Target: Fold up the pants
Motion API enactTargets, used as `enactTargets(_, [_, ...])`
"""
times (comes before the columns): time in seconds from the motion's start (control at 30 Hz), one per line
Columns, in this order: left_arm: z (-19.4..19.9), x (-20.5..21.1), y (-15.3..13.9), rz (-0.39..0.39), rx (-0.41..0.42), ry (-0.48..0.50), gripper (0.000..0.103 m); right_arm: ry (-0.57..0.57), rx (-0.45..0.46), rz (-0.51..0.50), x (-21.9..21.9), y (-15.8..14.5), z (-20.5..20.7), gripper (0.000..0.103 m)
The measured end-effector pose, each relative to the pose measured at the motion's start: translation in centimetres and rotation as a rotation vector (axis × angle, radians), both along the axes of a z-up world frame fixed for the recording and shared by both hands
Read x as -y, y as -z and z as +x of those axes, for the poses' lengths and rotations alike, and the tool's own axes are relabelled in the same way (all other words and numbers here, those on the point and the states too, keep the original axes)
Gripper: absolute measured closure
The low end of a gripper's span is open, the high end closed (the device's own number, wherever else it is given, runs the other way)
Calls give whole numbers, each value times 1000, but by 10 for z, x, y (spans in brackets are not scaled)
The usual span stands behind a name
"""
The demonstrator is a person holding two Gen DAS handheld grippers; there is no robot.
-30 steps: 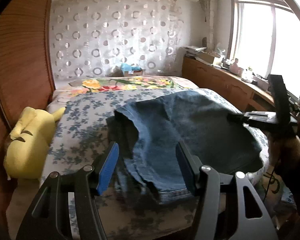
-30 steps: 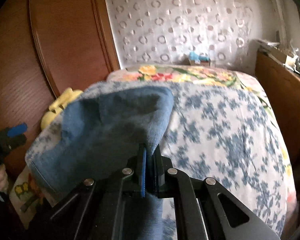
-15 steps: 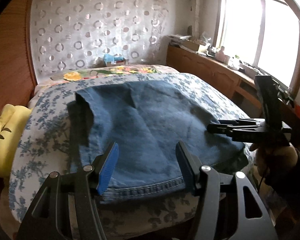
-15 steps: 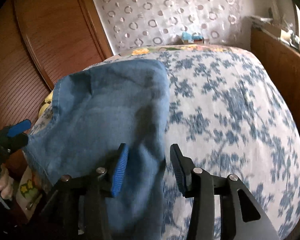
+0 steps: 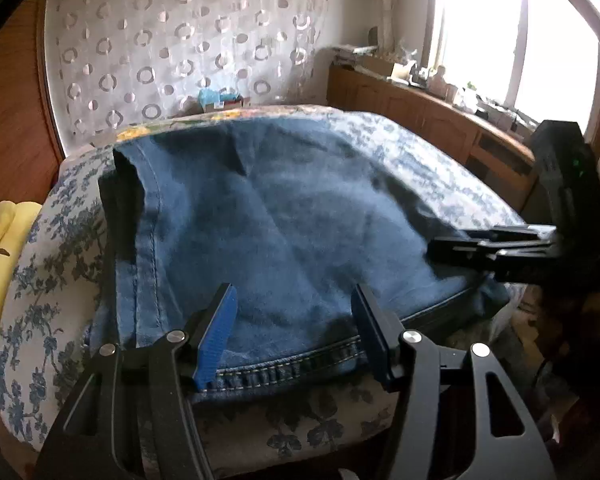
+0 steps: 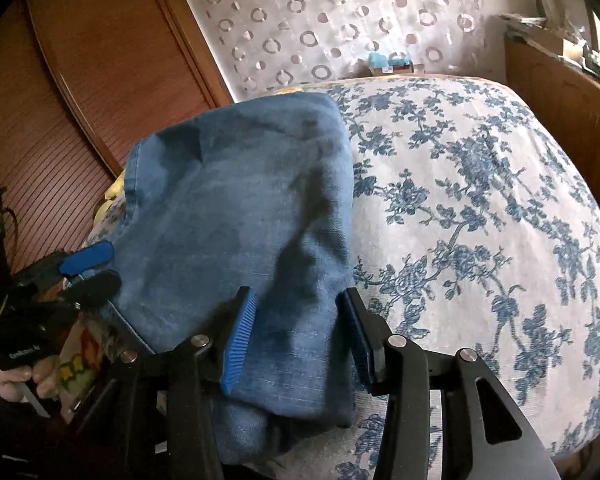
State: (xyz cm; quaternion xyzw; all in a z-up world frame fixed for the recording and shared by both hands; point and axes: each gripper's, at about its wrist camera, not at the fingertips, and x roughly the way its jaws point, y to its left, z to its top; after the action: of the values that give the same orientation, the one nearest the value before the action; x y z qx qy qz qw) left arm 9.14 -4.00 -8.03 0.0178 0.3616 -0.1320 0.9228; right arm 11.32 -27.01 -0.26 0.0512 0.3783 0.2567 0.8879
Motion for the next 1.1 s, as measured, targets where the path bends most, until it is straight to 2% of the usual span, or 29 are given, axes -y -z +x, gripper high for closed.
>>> enactTargets(0.13, [1, 2, 8, 21, -1, 0, 43, 4, 7, 20, -2, 0, 2, 57])
enactTargets(0.3, [0, 3, 10, 25, 4, 0, 43, 19, 42, 3, -9, -1, -2, 64])
enactTargets(0.37, [-1, 3, 11, 28, 5, 1, 43, 23, 51, -3, -13, -2, -3, 71])
enactTargets(0.43, [-1, 3, 11, 30, 6, 1, 43, 10, 61, 6, -17, -4, -4, 86])
enactTargets(0.53, [-1, 3, 15, 31, 8, 2, 42, -26, 68, 36, -18, -11, -5, 93])
enactTargets(0.73, [-1, 0, 13, 18, 7, 1, 42, -71, 138, 83, -23, -42, -18, 94])
enactTargets(0.83, [0, -8, 6, -28, -4, -1, 42, -93, 171, 71, -31, -53, -22, 94])
enactTargets(0.93, [-6, -26, -8, -77, 15, -42, 42, -117, 200, 65, -40, -64, -26, 94])
enactTargets(1.1, [-22, -62, -41, -89, 91, -113, 42, -188, 254, 81, -63, -82, -34, 94])
